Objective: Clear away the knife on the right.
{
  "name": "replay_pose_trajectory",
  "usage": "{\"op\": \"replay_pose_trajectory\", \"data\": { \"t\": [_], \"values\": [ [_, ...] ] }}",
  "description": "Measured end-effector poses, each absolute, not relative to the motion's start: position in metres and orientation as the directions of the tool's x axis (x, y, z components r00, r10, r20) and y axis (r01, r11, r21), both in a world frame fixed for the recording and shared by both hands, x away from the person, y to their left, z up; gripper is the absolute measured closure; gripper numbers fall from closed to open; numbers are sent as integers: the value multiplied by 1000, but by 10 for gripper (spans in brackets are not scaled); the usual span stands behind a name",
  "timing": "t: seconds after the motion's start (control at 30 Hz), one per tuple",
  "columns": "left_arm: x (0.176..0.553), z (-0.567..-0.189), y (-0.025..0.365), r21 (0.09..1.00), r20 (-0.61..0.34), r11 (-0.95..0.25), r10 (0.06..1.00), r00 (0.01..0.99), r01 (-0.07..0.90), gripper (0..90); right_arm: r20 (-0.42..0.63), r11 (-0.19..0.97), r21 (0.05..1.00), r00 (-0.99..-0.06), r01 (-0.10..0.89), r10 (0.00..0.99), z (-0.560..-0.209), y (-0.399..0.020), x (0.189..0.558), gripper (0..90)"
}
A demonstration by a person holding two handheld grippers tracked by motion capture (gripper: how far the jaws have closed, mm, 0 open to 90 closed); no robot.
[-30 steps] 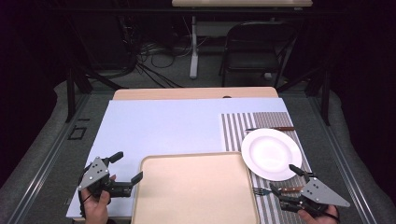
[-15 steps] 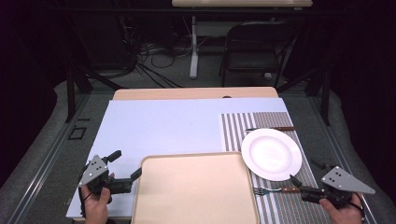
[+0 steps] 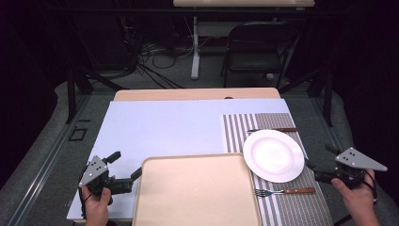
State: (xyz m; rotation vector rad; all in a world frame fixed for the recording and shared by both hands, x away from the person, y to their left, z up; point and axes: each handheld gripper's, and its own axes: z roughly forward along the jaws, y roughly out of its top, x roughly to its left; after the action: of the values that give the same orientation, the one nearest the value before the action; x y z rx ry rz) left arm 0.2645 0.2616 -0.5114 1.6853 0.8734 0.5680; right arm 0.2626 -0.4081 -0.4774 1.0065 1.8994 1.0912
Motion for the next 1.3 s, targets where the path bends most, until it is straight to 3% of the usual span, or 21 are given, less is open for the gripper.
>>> {"op": "replay_pose_trajectory", "data": {
  "t": [0.37, 0.5, 1.3],
  "values": [
    [266, -513, 263, 956, -73, -121, 786, 614, 269, 4, -159, 327, 898, -474, 296, 866, -468, -414, 312, 2],
    [266, -513, 263, 956, -73, -120, 785, 615, 267, 4, -123, 298, 898, -465, 323, 877, -465, -415, 330, 30],
    [266, -514, 264, 954, -74, -124, 781, 620, 271, 4, -230, 460, 830, -557, 315, 798, -461, -396, 396, 294]
  ]
}}
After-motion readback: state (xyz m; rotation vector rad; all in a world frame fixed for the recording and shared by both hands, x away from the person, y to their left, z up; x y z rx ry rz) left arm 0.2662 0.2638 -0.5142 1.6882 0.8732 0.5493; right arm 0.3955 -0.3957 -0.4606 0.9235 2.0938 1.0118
